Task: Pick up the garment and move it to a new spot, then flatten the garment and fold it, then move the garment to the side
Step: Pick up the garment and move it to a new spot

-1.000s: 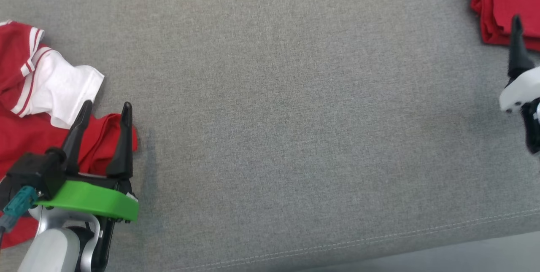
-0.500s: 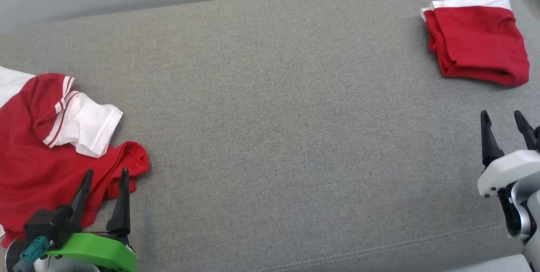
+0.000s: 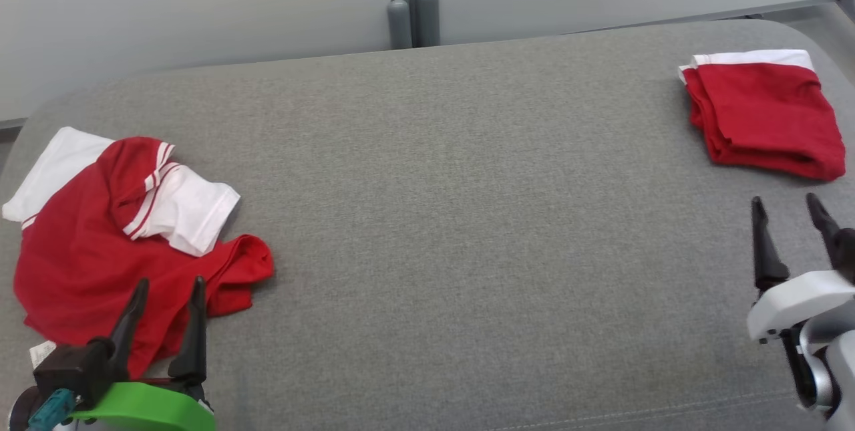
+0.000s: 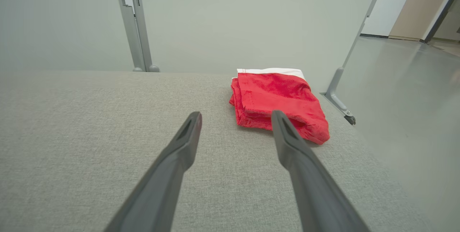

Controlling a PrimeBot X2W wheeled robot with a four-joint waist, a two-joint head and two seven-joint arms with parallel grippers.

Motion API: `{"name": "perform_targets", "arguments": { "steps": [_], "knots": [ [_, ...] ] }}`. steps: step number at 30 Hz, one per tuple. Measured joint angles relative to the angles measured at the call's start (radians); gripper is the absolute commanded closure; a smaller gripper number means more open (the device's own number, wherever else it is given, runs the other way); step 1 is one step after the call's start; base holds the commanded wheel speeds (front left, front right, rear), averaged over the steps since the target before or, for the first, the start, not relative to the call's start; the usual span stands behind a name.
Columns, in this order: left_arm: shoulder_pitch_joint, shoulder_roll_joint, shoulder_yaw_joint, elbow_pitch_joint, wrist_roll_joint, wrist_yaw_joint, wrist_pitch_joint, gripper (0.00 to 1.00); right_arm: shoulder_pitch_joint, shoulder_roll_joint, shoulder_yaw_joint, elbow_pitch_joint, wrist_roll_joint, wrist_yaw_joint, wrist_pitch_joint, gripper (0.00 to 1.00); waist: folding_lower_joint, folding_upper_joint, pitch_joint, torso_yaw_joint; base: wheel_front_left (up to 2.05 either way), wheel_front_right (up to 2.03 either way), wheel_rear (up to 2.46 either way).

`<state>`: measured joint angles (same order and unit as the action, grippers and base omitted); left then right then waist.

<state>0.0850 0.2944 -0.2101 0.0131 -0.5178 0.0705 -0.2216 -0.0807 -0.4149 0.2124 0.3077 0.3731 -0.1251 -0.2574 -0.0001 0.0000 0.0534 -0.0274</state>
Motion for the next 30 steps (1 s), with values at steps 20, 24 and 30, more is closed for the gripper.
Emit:
{"name": "perform_targets", "arguments": {
  "steps": [20, 24, 30],
  "knots": [
    [0.204, -0.016, 0.165, -0.063, -0.014, 0.035, -0.026, 0.0, -0.036, 0.08, 0.194, -0.017, -0.082, 0.06, 0.0, 0.0, 0.0, 0.0, -0.056, 0.266, 0.0, 0.0, 0.0],
    [0.202, -0.001, 0.136, -0.069, -0.014, 0.023, -0.026, 0.0, 0.01, 0.077, 0.159, -0.015, -0.072, 0.043, 0.0, 0.0, 0.0, 0.0, -0.069, 0.323, 0.0, 0.0, 0.0],
    [0.202, 0.015, 0.137, -0.077, -0.017, 0.007, -0.015, 0.0, 0.023, 0.079, 0.154, -0.035, -0.073, 0.034, 0.0, 0.0, 0.0, 0.0, -0.076, 0.388, 0.0, 0.0, 0.0]
  ]
}}
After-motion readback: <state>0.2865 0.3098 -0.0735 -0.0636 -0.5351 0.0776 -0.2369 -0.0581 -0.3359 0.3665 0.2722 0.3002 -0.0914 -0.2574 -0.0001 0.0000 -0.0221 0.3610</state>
